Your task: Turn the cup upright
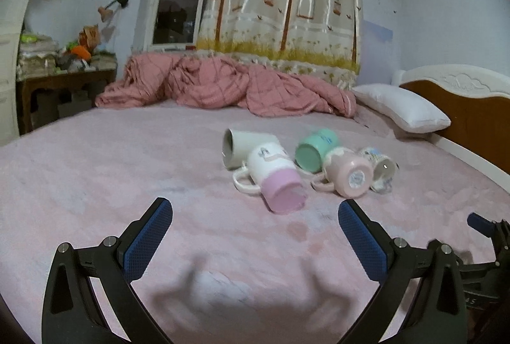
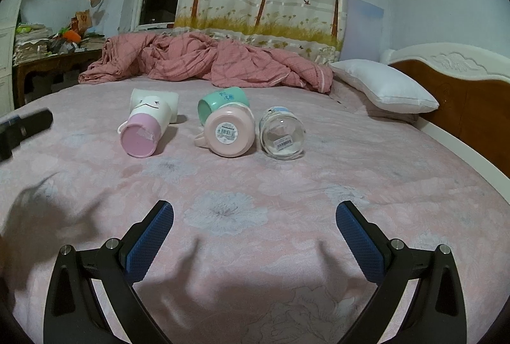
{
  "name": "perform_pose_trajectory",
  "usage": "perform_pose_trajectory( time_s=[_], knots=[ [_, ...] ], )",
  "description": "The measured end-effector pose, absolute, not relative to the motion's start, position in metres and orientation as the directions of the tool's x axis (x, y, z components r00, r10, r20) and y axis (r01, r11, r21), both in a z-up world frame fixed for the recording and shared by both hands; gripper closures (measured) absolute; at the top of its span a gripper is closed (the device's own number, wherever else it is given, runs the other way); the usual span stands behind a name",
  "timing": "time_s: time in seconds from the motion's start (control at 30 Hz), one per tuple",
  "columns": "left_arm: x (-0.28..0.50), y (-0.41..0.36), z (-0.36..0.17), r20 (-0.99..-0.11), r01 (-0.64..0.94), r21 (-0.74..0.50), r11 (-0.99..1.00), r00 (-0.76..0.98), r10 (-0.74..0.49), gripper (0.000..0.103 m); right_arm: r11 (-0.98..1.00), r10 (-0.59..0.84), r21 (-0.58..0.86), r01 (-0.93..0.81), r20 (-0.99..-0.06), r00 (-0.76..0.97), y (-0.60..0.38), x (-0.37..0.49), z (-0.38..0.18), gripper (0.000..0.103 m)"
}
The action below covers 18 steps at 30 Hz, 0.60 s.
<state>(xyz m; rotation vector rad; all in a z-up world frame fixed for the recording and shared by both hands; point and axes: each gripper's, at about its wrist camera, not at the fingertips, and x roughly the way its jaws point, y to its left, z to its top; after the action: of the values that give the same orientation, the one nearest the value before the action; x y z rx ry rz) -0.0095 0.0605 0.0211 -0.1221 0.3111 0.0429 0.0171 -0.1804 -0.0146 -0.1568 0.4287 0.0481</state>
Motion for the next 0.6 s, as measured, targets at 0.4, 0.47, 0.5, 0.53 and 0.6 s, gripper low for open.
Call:
perform_pose_trajectory(
  time_s=[0.4,0.47,0.5,0.53,0.6],
  knots=[
    [-0.002,0.124,0.054,-0.387,-0.076,-0.181,0.981,0.922,0.0,0.0,0.983,0.171,0.046,-0.177,-0.574,0.8,-0.174,0.057,0.02,0.0],
    [0.0,0.136,0.052,-0.404,-0.101,-0.198,0.975,0.915,0.013,0.0,0.975,0.205,0.055,-0.216,-0.607,0.768,-0.154,0.074,0.027,0.0],
    [0.001,0.14,0.051,-0.406,-0.114,-0.201,0.973,0.913,0.023,0.0,0.967,0.238,0.075,-0.245,-0.617,0.75,-0.143,0.084,0.03,0.0],
    [0.0,0.144,0.05,-0.408,-0.121,-0.209,0.97,0.913,0.027,0.0,0.962,0.256,0.087,-0.26,-0.63,0.734,-0.132,0.094,0.032,0.0],
    [0.001,0.148,0.049,-0.408,-0.127,-0.234,0.964,0.913,0.021,0.0,0.955,0.272,0.092,-0.282,-0.656,0.704,-0.108,0.117,0.031,0.0]
  ],
)
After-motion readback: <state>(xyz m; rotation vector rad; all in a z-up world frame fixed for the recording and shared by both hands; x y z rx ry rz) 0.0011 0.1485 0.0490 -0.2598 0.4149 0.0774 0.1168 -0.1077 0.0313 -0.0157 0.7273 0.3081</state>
